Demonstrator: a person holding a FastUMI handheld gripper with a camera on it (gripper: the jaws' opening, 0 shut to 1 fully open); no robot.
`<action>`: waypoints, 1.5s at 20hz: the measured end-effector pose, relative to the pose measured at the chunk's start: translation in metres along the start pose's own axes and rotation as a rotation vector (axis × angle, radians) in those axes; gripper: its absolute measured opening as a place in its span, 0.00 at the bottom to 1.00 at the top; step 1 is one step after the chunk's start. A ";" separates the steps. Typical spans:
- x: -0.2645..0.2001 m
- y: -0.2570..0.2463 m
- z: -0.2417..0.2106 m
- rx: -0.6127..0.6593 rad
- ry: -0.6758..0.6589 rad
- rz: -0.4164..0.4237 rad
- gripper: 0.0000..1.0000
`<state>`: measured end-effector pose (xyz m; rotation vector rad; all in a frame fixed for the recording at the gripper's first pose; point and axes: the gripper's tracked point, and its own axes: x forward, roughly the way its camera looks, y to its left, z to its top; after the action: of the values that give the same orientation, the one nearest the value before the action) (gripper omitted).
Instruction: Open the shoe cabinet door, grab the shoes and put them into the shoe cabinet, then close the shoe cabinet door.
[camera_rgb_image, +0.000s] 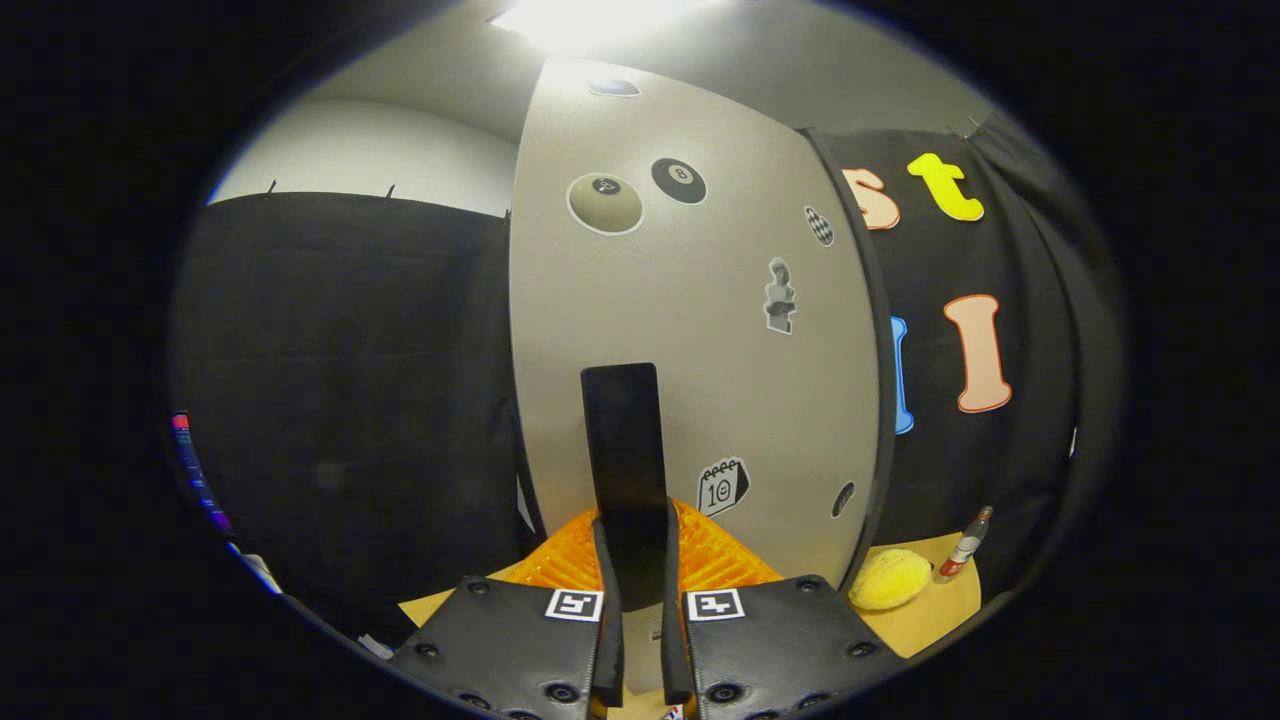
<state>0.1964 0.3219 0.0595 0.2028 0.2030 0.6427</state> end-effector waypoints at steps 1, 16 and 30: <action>-0.004 -0.004 0.000 -0.009 -0.005 -0.012 0.16; -0.050 -0.090 0.010 -0.036 -0.052 -0.401 0.08; -0.055 -0.061 0.008 -0.148 -0.131 -0.439 0.97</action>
<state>0.1901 0.2395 0.0593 0.0528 0.0687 0.2048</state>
